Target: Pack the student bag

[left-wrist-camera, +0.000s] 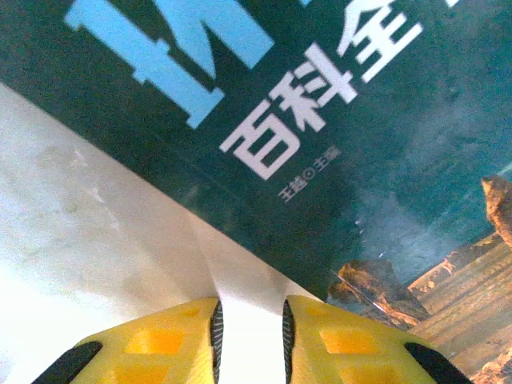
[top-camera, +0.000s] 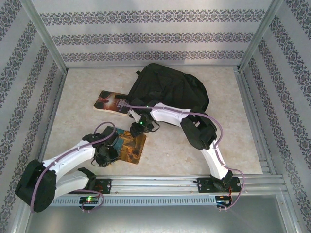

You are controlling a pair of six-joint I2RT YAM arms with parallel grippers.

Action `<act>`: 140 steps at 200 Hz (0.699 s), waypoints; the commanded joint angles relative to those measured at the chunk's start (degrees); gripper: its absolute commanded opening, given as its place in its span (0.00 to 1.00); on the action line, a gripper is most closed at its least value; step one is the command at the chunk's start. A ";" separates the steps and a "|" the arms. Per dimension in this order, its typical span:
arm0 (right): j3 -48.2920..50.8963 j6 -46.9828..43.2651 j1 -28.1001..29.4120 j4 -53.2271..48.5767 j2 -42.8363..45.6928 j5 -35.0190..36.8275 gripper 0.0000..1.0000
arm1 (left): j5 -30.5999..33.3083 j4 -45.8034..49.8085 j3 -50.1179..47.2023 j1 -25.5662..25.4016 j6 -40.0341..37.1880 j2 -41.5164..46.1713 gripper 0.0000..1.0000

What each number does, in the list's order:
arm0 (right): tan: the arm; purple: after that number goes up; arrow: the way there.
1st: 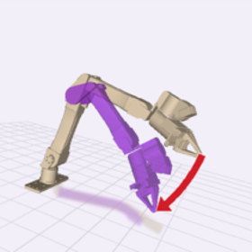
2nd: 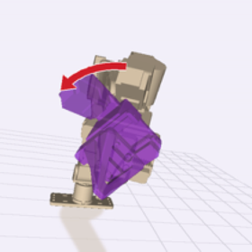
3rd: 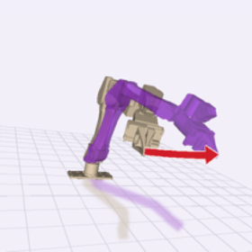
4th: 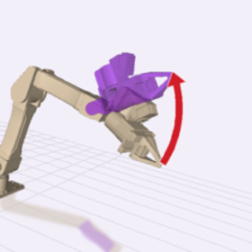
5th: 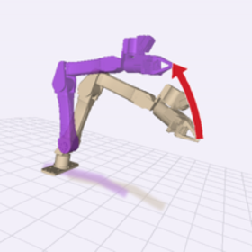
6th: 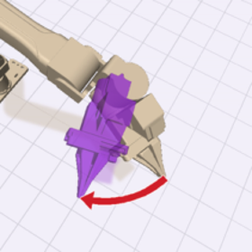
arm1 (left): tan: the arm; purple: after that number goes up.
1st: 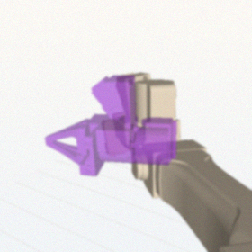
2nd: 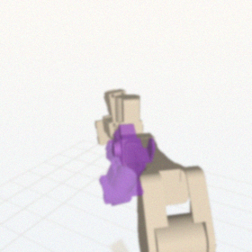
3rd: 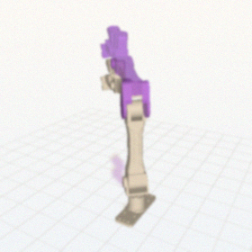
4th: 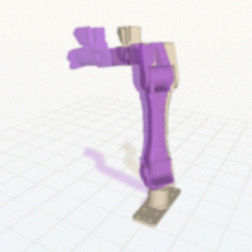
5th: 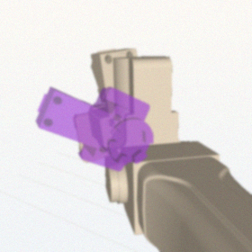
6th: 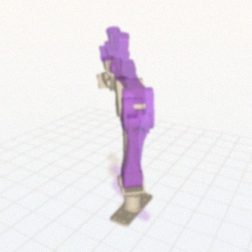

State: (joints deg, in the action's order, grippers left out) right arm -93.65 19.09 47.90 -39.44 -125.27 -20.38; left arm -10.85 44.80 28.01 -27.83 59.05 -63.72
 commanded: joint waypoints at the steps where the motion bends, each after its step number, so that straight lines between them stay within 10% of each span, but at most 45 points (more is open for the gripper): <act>1: 3.87 -1.47 0.70 -2.31 1.46 0.19 0.48 | 1.09 -11.34 2.16 1.33 -3.98 -2.55 0.28; 140: 16.67 0.24 1.83 2.65 12.01 -1.49 0.49 | -2.23 -14.85 9.68 2.56 -9.74 -10.80 0.29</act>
State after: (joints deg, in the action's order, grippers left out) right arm -74.81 18.13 51.55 -36.56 -112.73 -21.12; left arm -12.12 31.88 37.65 -26.13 50.74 -73.34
